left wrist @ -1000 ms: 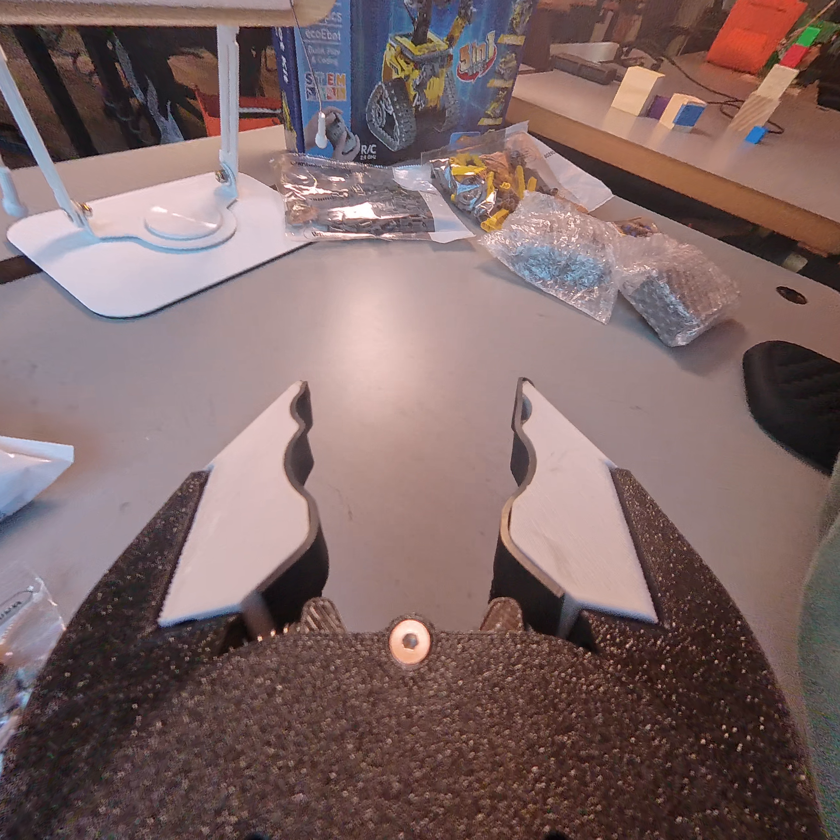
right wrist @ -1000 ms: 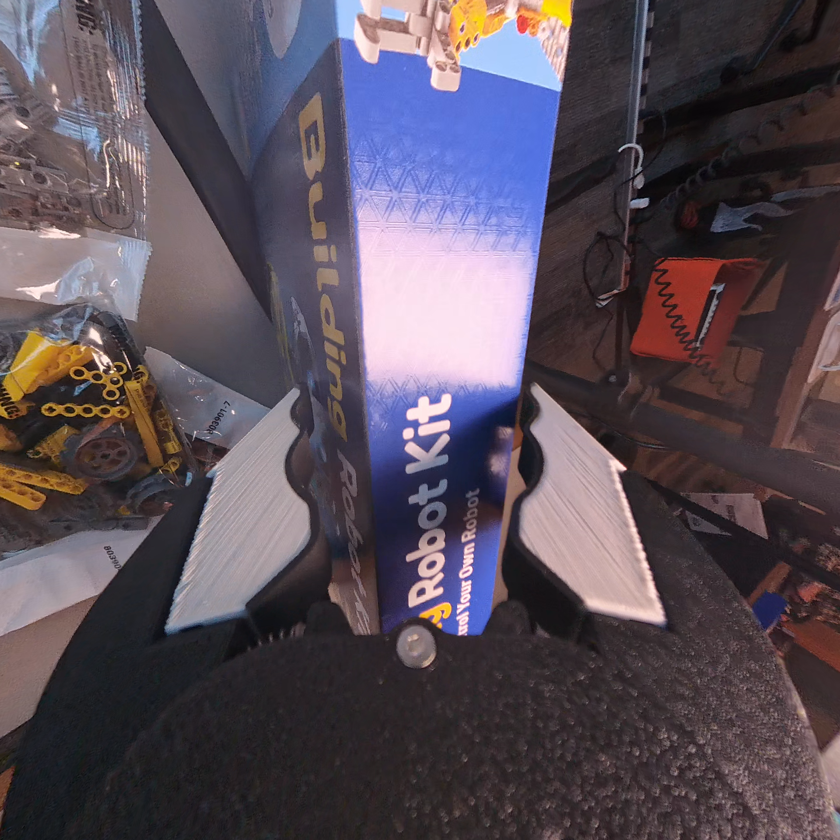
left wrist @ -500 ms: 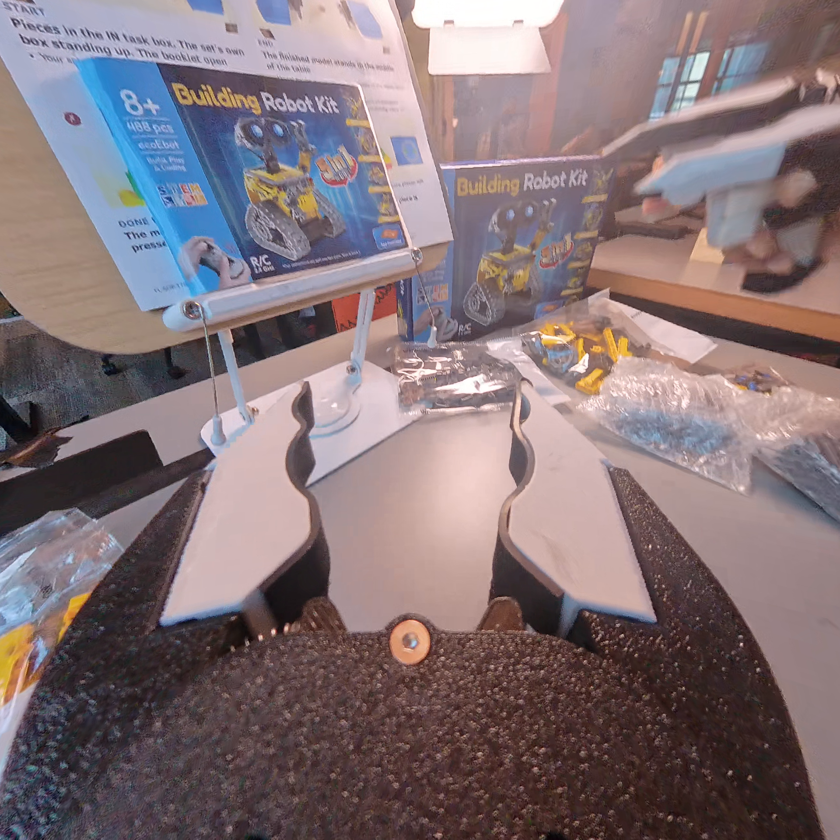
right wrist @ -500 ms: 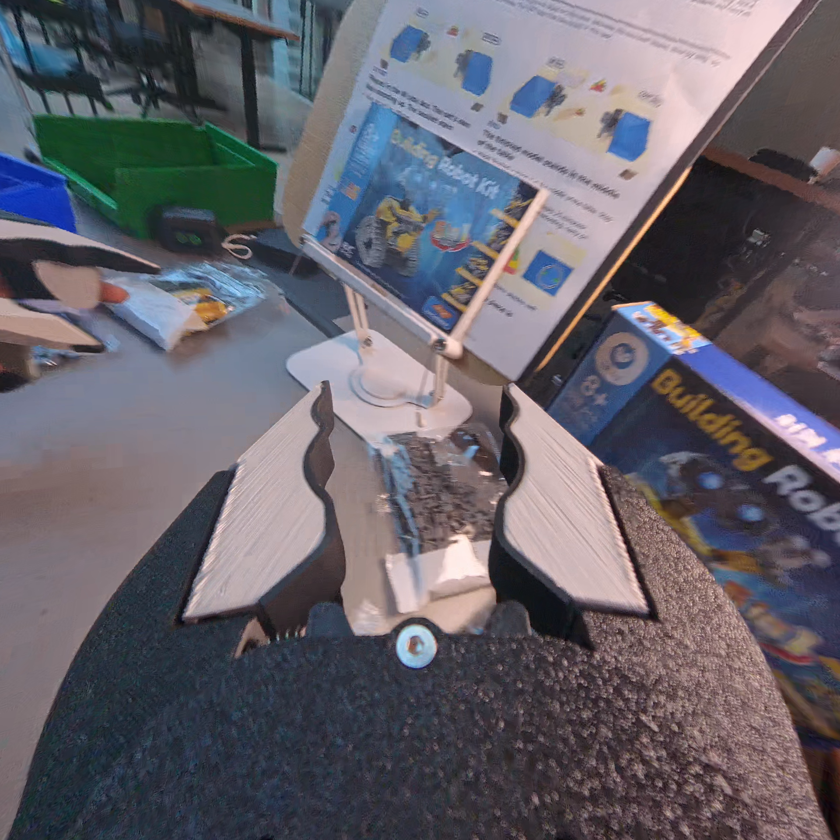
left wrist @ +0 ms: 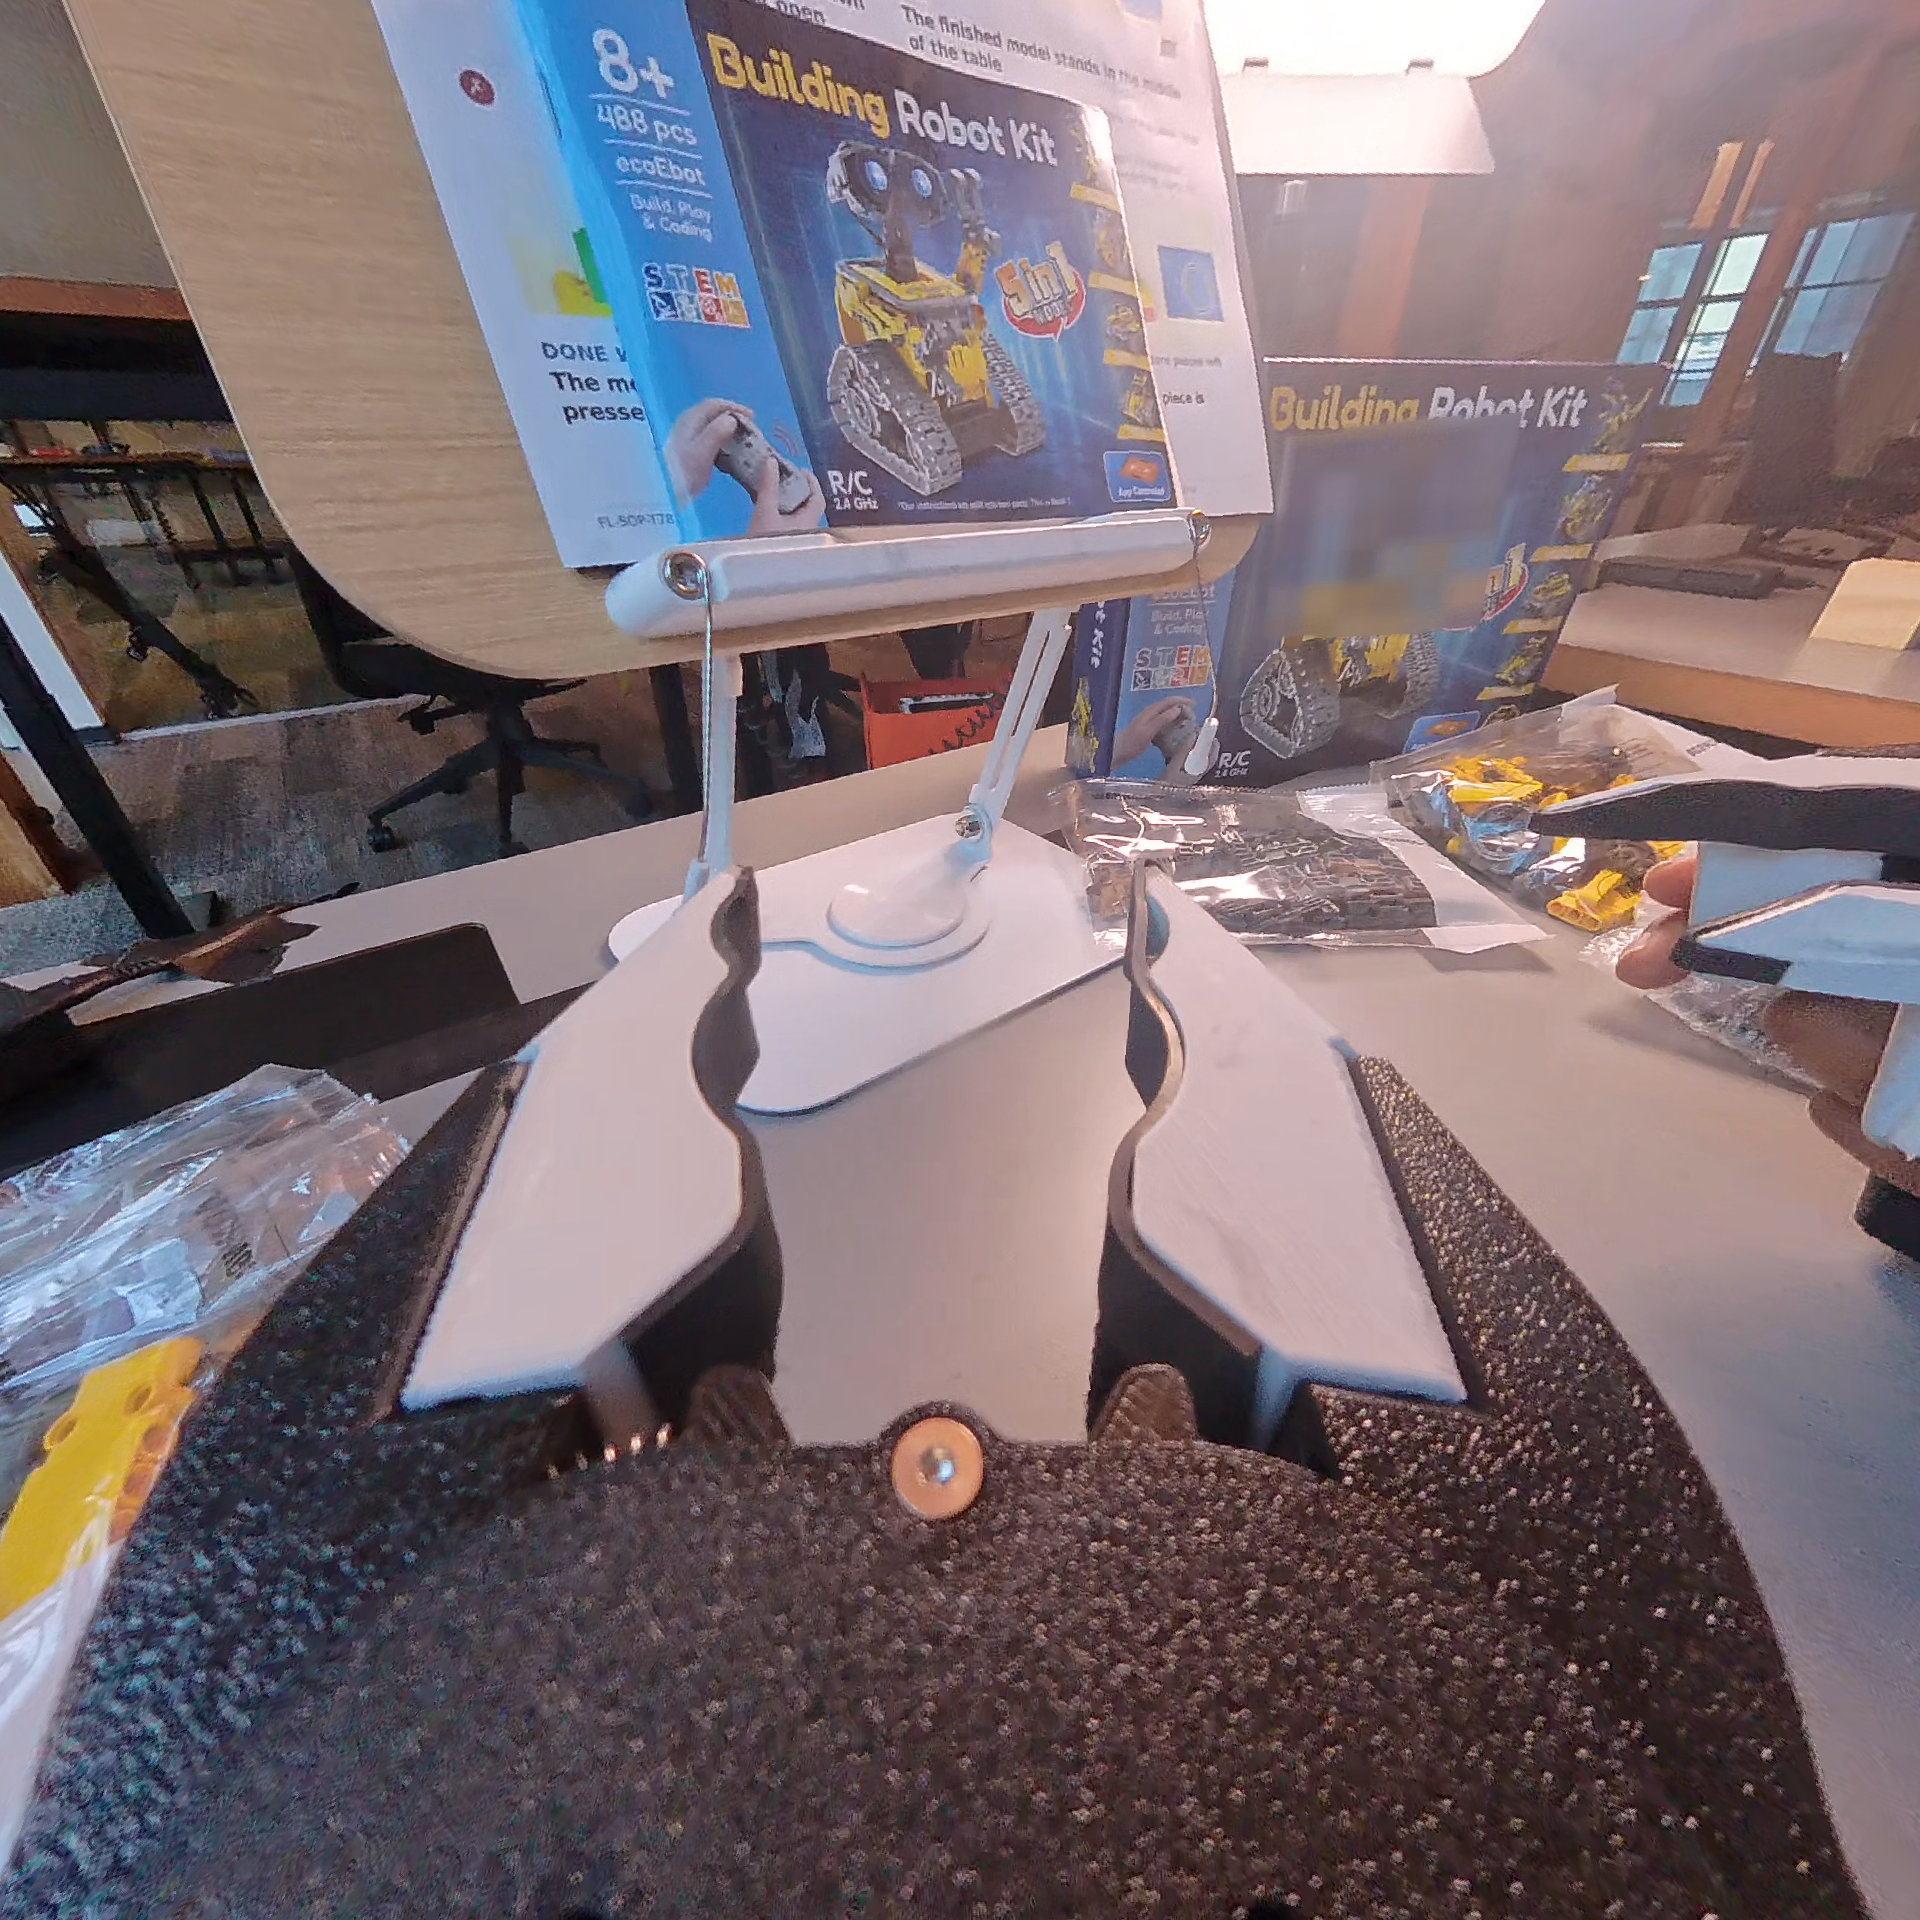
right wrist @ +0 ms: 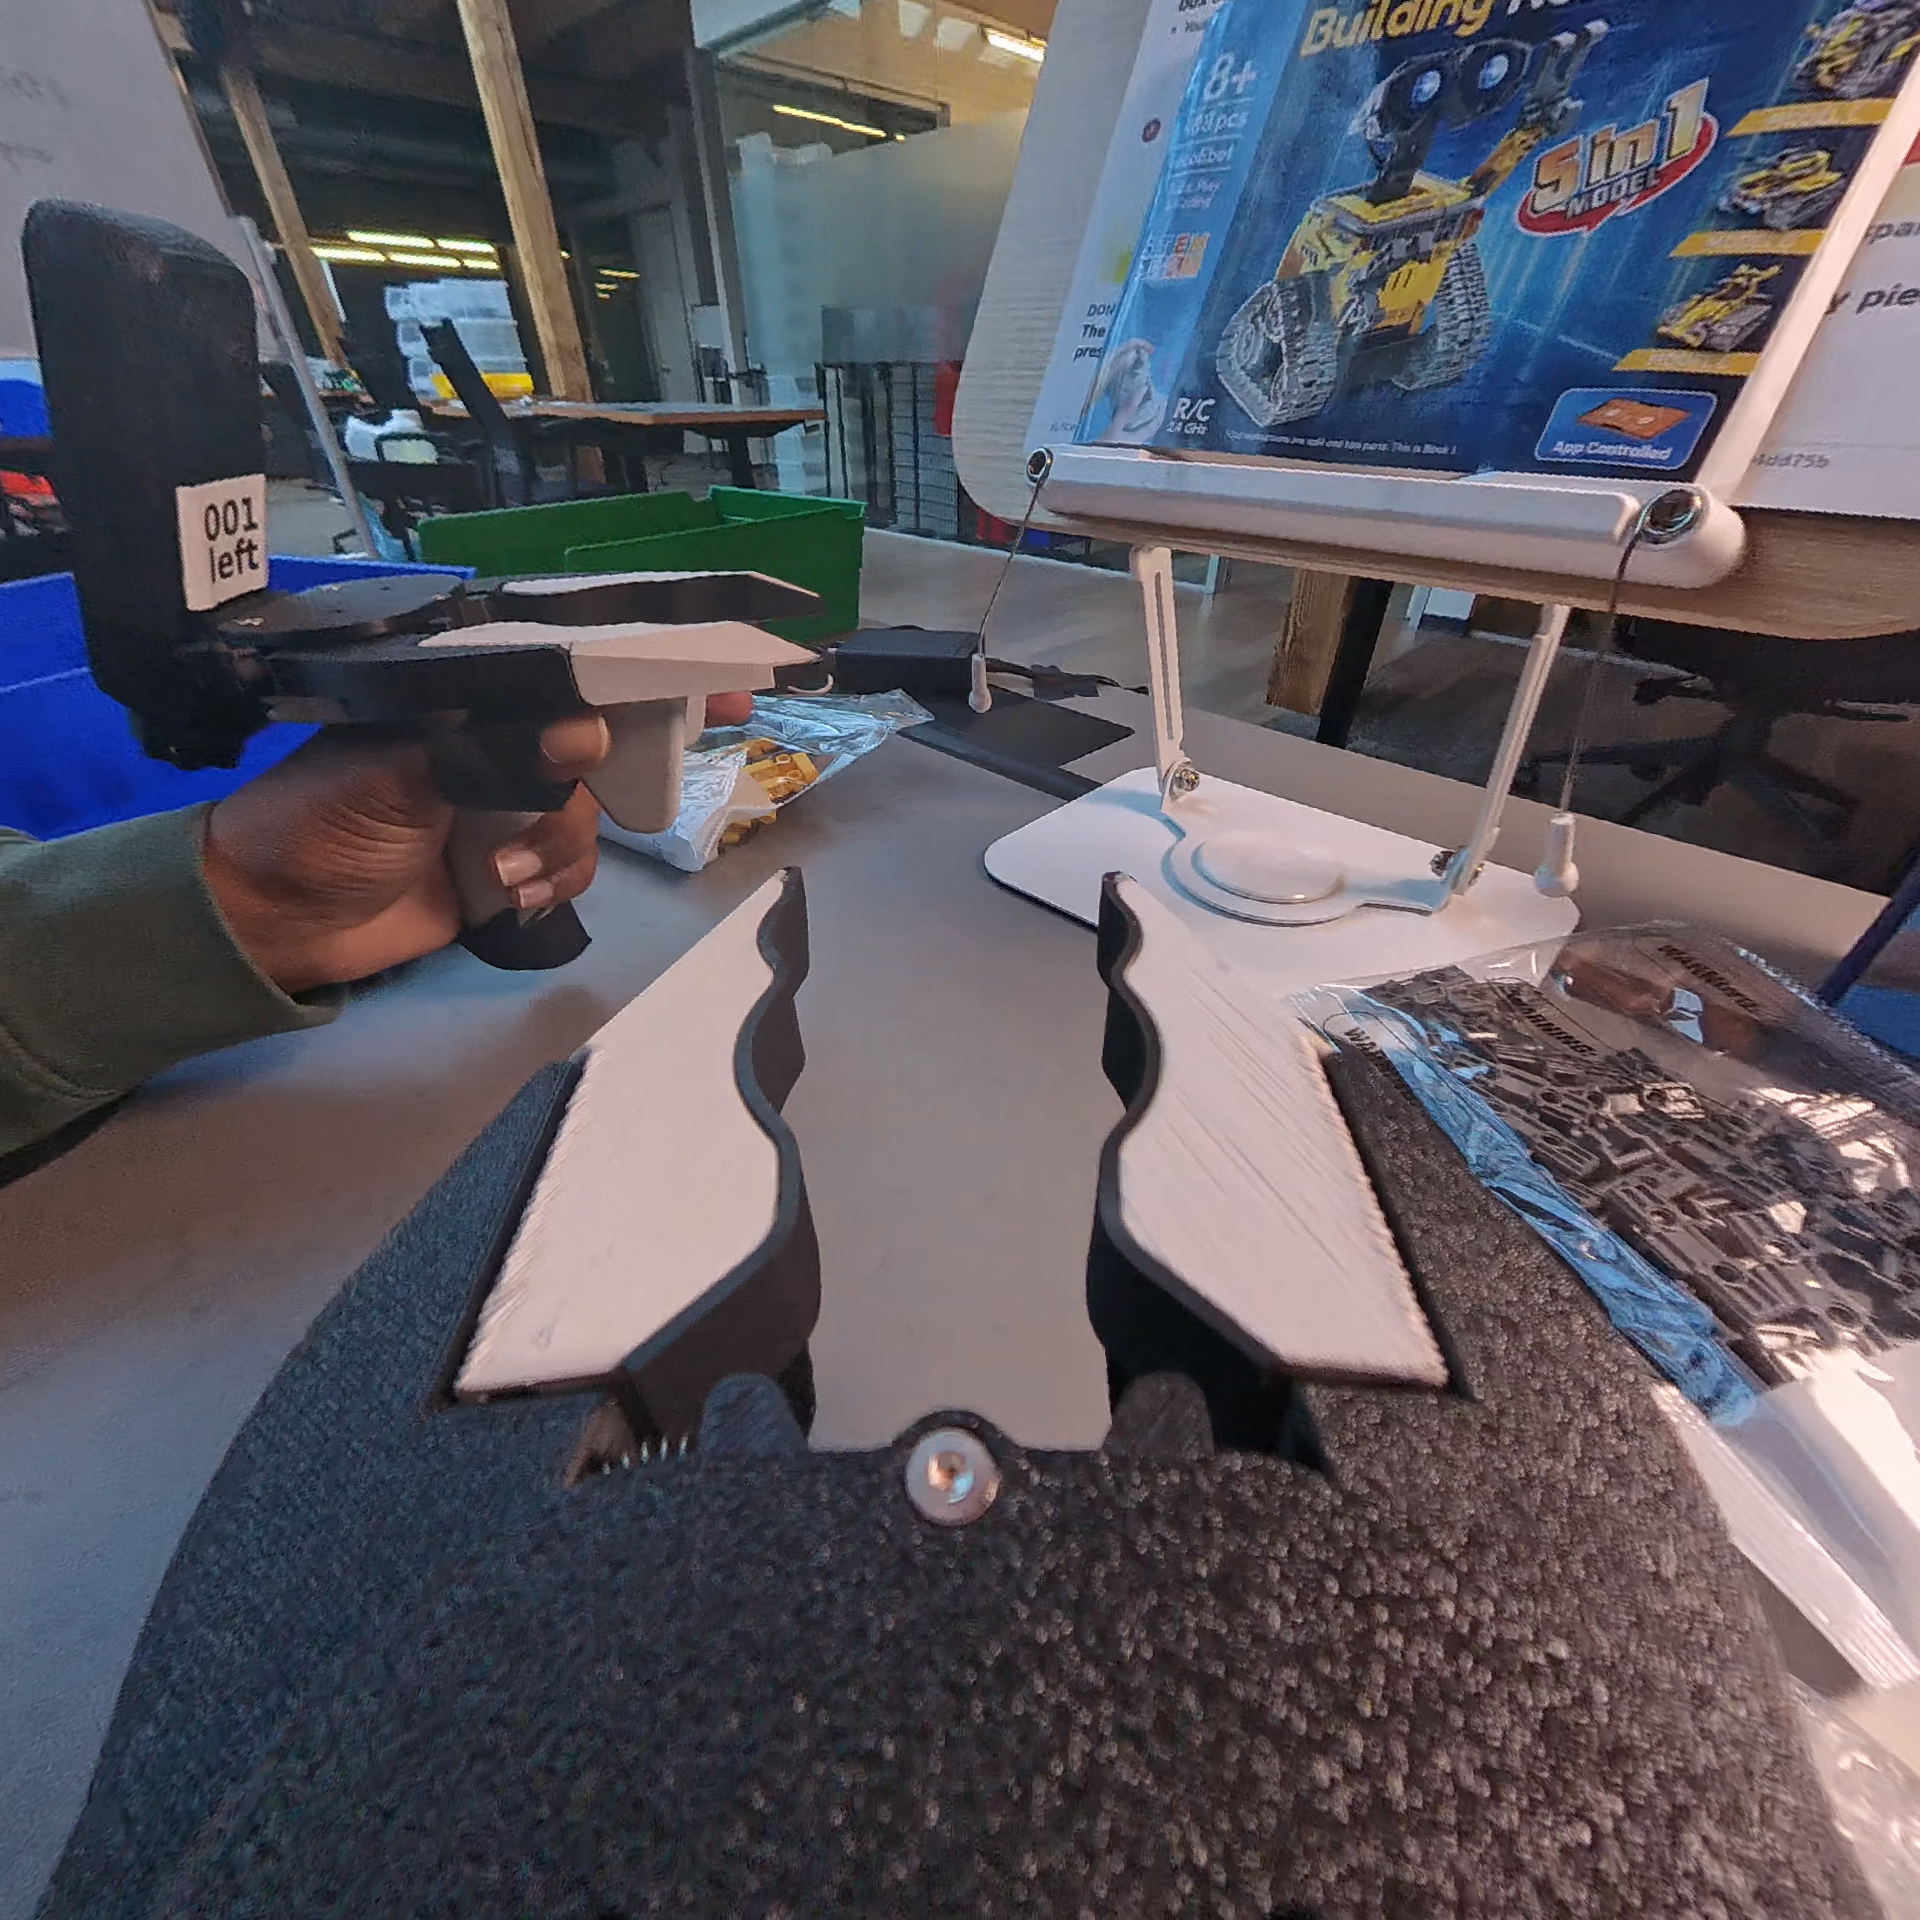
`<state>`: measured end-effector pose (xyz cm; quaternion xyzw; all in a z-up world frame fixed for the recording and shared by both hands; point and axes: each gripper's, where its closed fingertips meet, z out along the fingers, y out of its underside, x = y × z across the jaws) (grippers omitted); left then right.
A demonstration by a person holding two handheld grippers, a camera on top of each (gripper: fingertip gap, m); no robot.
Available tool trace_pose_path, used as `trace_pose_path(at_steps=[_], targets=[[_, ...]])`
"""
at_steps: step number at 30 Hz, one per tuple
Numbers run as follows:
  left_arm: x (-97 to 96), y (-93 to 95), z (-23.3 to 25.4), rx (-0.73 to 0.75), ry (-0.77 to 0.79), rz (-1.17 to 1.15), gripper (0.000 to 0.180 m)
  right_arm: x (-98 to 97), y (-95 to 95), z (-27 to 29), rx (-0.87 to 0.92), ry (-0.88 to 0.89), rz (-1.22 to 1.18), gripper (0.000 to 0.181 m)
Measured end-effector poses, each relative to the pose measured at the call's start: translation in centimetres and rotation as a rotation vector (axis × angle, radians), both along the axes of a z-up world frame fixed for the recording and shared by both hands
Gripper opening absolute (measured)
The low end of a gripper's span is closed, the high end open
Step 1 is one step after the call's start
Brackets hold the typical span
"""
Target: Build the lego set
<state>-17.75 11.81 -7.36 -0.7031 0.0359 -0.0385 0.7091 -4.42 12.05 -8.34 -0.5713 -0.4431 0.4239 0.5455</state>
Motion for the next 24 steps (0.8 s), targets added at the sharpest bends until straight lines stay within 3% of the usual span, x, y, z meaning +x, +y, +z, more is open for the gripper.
trace_pose_path(at_steps=[10, 18, 20, 24], targets=[[1.9, -1.5, 0.4, 0.021, 0.083, -0.037, 0.067, -0.3, -0.9, -1.3, 0.036, -0.050, 0.059, 0.054], [2.7, -8.3, 2.5, 0.070, 0.013, 0.026, 0.063, -0.6, -2.6, -2.2, 0.166, -0.127, 0.084, 0.055], [2.4, -10.5, 1.6, 0.021, -0.019, 0.036, 0.064, -0.6, -2.7, -2.3, 0.168, -0.133, 0.080, 0.055], [4.5, -15.8, -2.6, -0.307, 0.003, -0.106, 0.075, -0.6, -2.9, -2.4, 0.149, -0.143, 0.100, 0.055]])
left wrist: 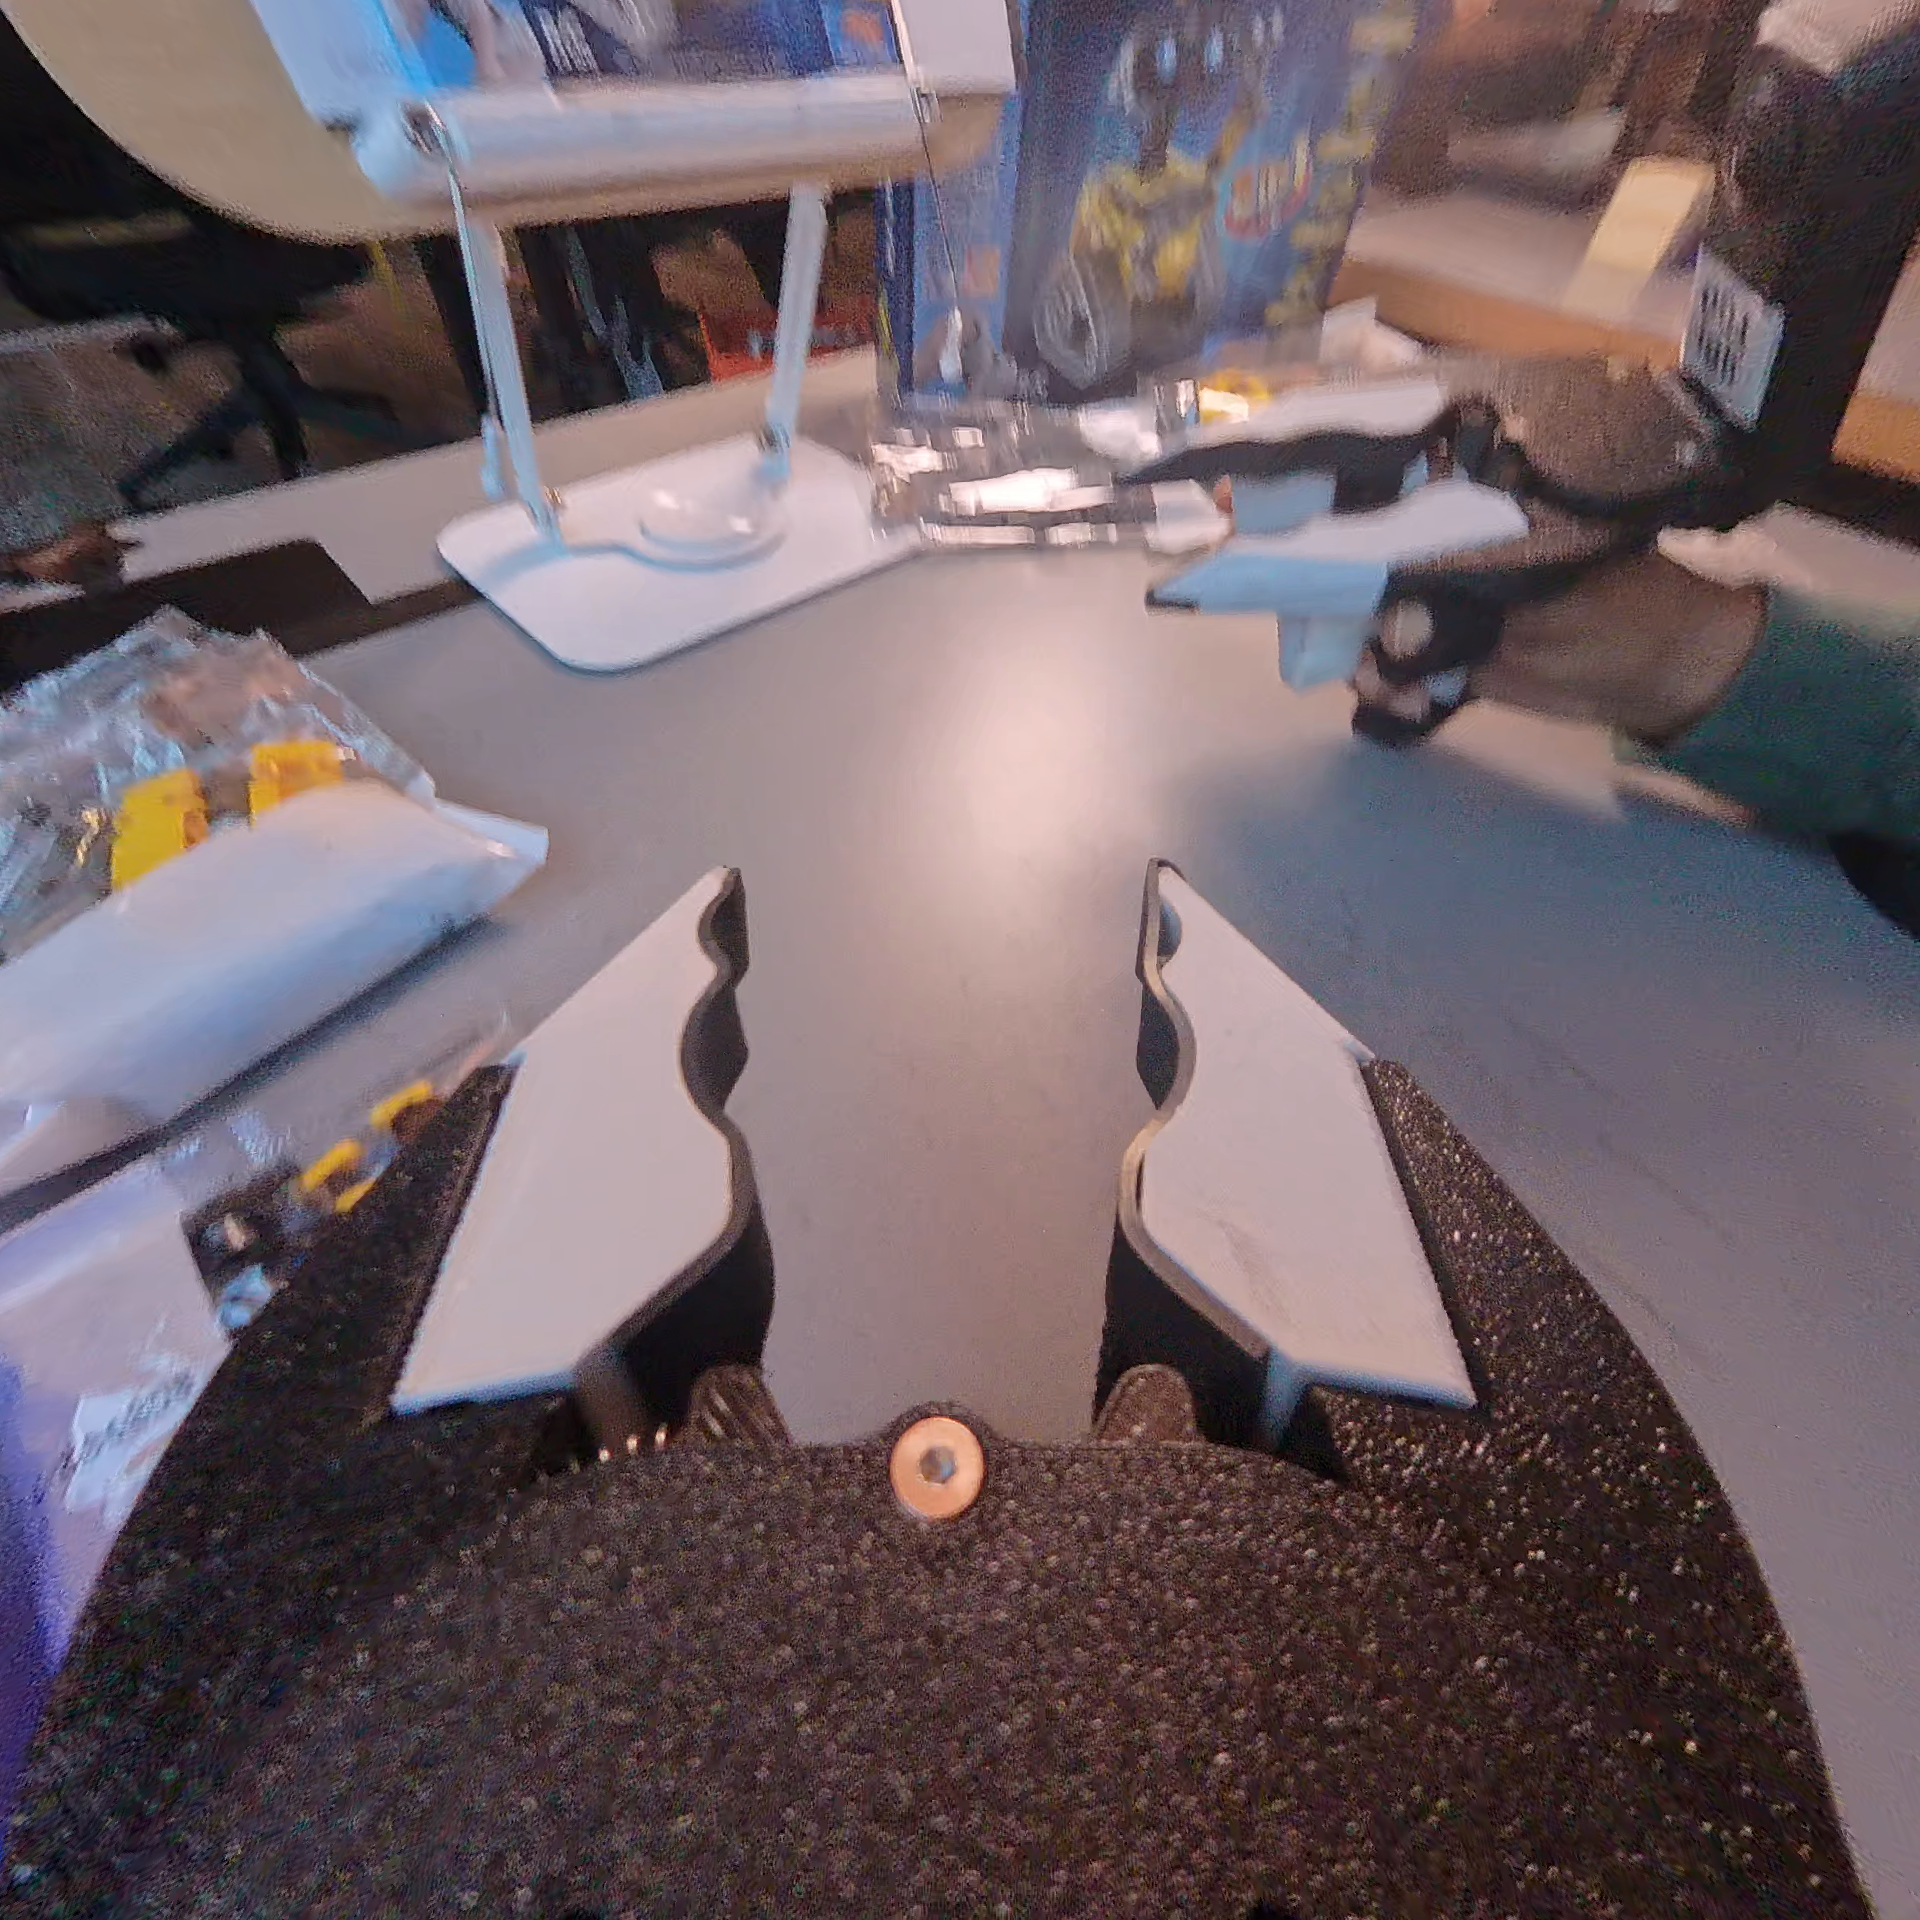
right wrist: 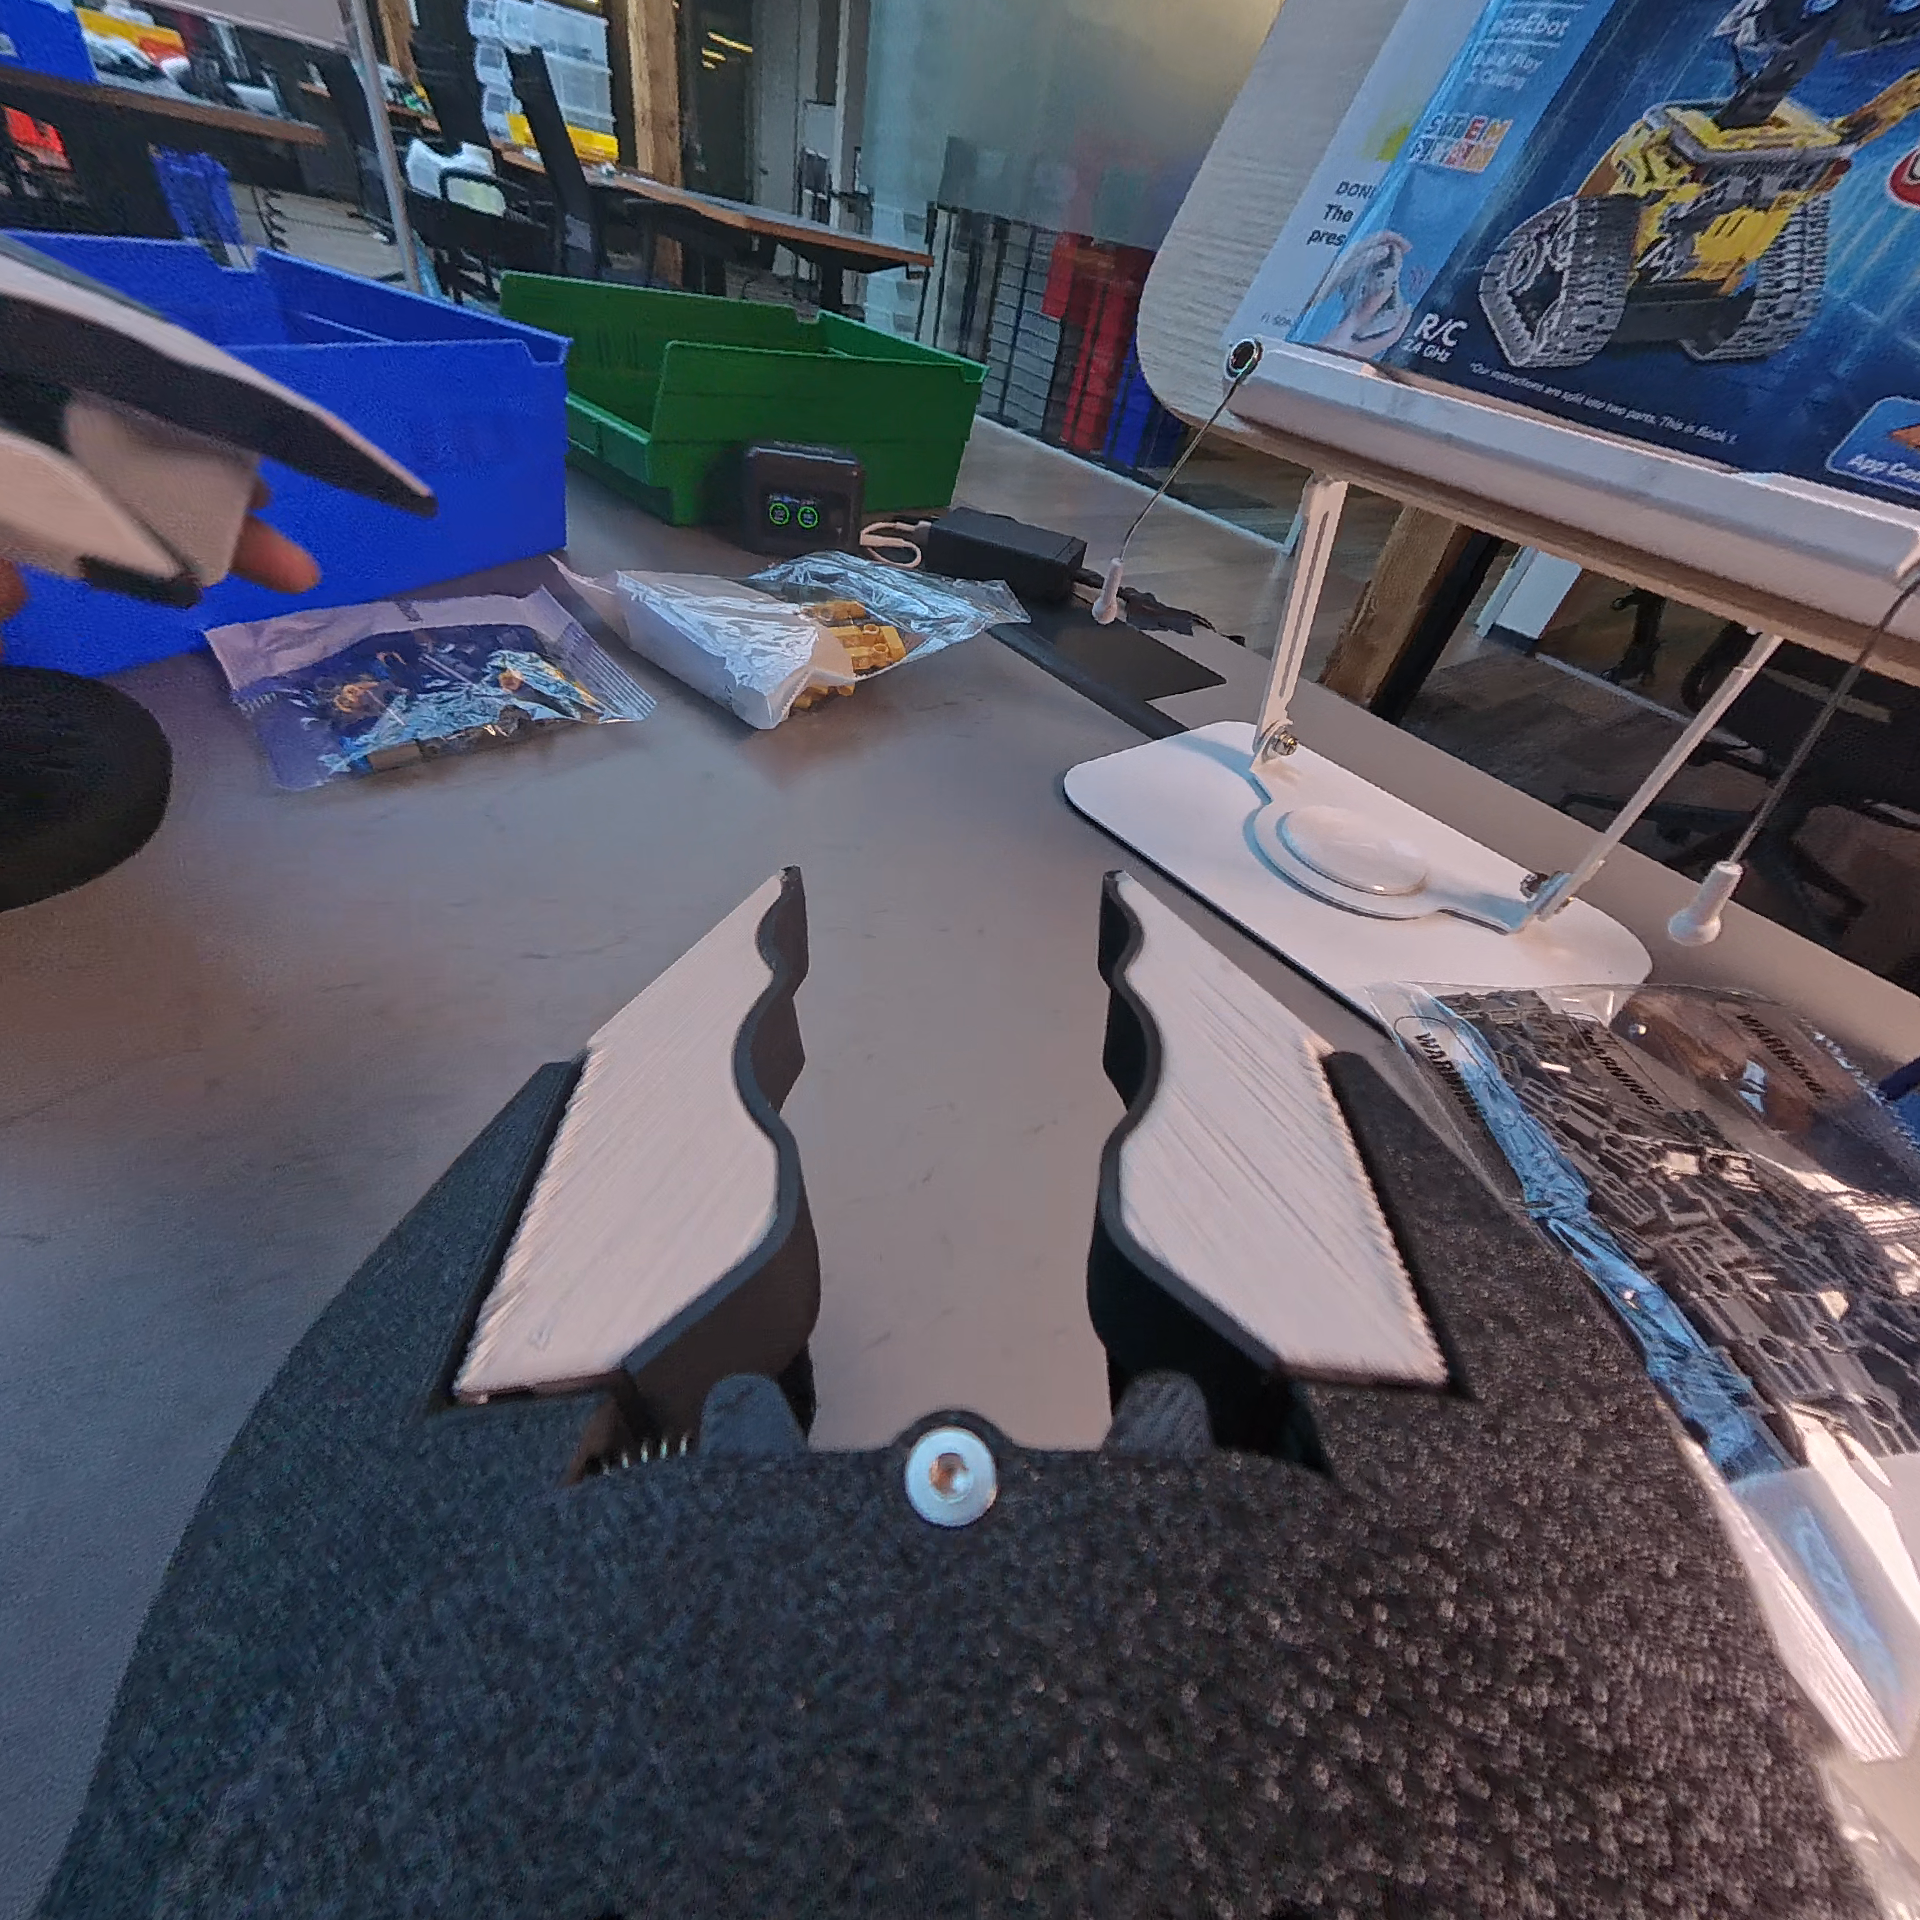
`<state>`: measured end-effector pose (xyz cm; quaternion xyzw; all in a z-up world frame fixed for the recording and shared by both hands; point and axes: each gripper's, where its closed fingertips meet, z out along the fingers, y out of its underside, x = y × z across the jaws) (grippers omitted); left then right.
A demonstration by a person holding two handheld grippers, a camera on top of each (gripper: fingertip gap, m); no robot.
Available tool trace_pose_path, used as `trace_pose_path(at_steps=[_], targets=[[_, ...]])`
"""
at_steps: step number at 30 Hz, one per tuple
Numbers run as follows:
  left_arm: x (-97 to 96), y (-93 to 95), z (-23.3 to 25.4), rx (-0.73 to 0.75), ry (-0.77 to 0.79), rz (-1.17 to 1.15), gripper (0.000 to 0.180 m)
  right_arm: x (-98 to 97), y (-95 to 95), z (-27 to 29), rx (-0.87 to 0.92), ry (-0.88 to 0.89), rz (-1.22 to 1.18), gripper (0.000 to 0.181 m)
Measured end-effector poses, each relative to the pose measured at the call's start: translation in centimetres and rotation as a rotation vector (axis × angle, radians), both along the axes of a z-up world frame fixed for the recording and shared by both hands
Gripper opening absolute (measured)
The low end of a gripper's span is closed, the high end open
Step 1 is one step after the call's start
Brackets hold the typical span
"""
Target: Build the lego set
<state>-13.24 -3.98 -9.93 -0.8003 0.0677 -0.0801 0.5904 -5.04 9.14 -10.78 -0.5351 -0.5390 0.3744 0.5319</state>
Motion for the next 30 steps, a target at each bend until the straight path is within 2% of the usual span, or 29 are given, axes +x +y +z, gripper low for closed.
trace_pose_path(at_steps=[4, 5, 9, 10, 15, 18, 21, 30], targets=[[-1.0, -6.1, -4.5, -0.346, 0.116, -0.036, 0.090, 0.1, -1.0, 0.0, -0.130, -0.023, 0.079, 0.056], [-1.5, -7.2, -5.7, -0.417, 0.134, -0.032, 0.089, 0.4, -1.6, 0.3, -0.162, -0.020, 0.110, 0.056], [-3.4, -9.0, -9.4, -0.647, 0.217, 0.053, 0.107, 2.1, -3.8, 2.2, -0.265, 0.012, 0.230, 0.055], [-3.6, -9.4, -10.0, -0.686, 0.188, 0.076, 0.108, 2.5, -4.2, 2.5, -0.282, 0.015, 0.253, 0.055], [-4.8, -10.5, -10.7, -0.756, 0.103, 0.185, 0.120, 5.1, -6.2, 3.3, -0.327, 0.031, 0.329, 0.053], [-4.8, -10.8, -10.8, -0.788, 0.091, 0.168, 0.118, 6.6, -6.8, 3.0, -0.304, 0.004, 0.334, 0.052], [-4.0, -11.0, -10.6, -0.824, 0.116, 0.113, 0.104, 8.3, -7.6, 3.4, -0.277, -0.006, 0.325, 0.052], [-0.6, -14.5, -10.5, -0.834, 0.160, 0.026, 0.101, 12.8, -9.1, 3.4, -0.226, -0.021, 0.251, 0.052]])
